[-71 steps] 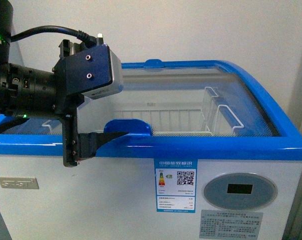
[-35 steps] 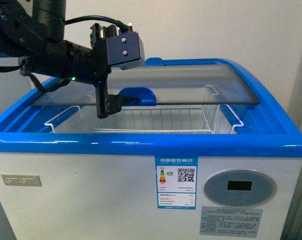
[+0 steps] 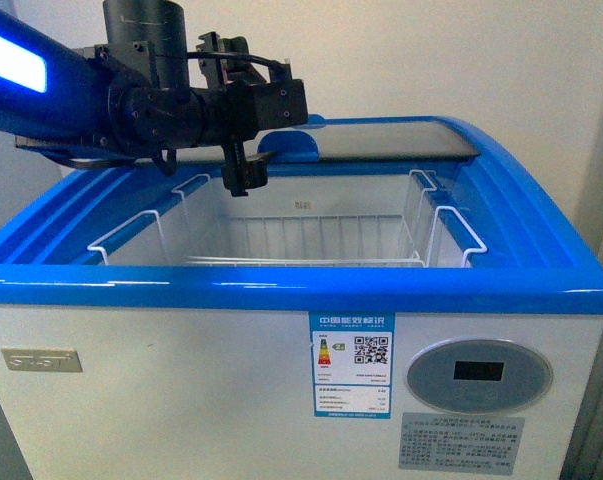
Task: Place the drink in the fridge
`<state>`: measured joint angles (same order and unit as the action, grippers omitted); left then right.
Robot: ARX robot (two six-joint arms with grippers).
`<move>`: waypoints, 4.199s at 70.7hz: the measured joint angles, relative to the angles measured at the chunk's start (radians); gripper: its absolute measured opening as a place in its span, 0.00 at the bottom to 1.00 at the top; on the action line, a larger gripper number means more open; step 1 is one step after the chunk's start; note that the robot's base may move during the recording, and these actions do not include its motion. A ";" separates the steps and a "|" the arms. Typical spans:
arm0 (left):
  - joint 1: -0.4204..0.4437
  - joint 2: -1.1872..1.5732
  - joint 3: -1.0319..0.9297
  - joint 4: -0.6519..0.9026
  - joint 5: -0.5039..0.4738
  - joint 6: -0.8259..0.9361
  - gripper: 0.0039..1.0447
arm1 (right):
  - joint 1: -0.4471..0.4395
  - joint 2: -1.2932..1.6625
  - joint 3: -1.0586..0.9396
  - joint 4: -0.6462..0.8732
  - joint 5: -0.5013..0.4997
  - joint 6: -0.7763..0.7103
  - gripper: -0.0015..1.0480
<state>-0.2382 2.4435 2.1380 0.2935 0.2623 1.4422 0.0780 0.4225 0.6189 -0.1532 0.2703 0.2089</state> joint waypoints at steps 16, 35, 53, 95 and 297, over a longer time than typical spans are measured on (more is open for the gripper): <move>0.002 -0.191 -0.307 -0.010 -0.077 -0.196 0.92 | 0.000 0.000 0.000 0.000 0.000 0.000 0.44; 0.022 -0.629 -0.848 0.018 0.002 -0.591 0.92 | 0.000 0.000 0.000 0.000 0.000 0.000 0.44; 0.106 -1.122 -1.431 0.347 -0.361 -1.228 0.63 | -0.043 0.047 0.077 -0.176 -0.119 -0.039 0.44; 0.234 -2.046 -2.066 0.031 -0.262 -1.434 0.02 | -0.033 0.991 0.880 -0.732 -0.598 -1.123 0.44; 0.234 -2.438 -2.124 -0.293 -0.262 -1.437 0.02 | 0.209 2.203 2.268 -0.917 -0.344 -0.988 0.85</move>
<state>-0.0044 0.0059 0.0143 0.0010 0.0002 0.0048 0.2874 2.6255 2.8872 -1.0702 -0.0734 -0.7788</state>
